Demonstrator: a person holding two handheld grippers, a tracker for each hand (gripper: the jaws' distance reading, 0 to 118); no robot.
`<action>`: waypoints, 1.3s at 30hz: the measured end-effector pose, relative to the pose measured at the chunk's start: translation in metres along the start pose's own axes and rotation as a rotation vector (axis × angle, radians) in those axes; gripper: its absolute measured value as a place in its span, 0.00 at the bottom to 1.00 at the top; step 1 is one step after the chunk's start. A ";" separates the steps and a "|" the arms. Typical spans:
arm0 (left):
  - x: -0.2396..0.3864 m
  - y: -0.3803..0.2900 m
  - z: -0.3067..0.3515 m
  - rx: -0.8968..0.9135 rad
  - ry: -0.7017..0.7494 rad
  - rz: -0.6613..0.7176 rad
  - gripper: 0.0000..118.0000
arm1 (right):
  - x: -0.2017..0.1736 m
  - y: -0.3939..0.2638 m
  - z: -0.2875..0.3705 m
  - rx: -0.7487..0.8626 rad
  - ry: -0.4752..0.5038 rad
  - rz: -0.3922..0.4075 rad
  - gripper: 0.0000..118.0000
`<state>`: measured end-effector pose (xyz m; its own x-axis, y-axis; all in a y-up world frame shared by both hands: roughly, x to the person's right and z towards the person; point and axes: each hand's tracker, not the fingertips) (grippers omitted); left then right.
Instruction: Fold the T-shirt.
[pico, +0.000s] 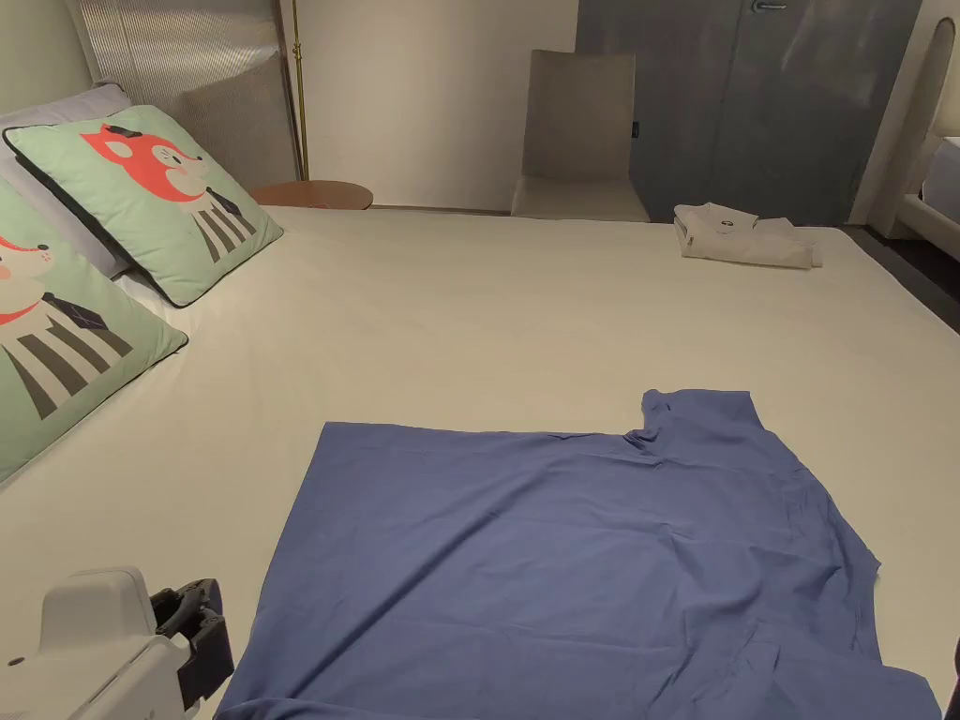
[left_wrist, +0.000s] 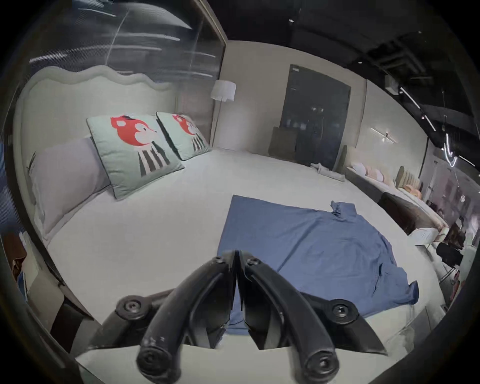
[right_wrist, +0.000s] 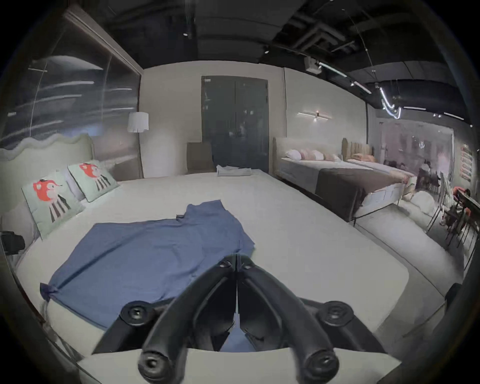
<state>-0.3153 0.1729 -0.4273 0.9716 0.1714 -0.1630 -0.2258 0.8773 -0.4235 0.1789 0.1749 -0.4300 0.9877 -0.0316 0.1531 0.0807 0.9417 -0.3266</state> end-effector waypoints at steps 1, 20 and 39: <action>0.000 -0.001 -0.001 -0.014 -0.007 0.004 0.00 | -0.002 0.000 0.000 -0.006 0.004 0.001 0.00; -0.031 -0.070 -0.049 -0.346 0.036 0.011 0.24 | 0.010 -0.033 -0.002 -0.124 -0.015 0.029 0.01; -0.029 -0.063 -0.037 -0.339 0.026 0.033 0.06 | 0.049 -0.088 -0.024 -0.422 0.045 0.001 0.16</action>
<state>-0.3321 0.0960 -0.4293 0.9624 0.1817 -0.2019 -0.2714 0.6718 -0.6892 0.2229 0.0819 -0.4161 0.9919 -0.0535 0.1149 0.1179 0.7223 -0.6814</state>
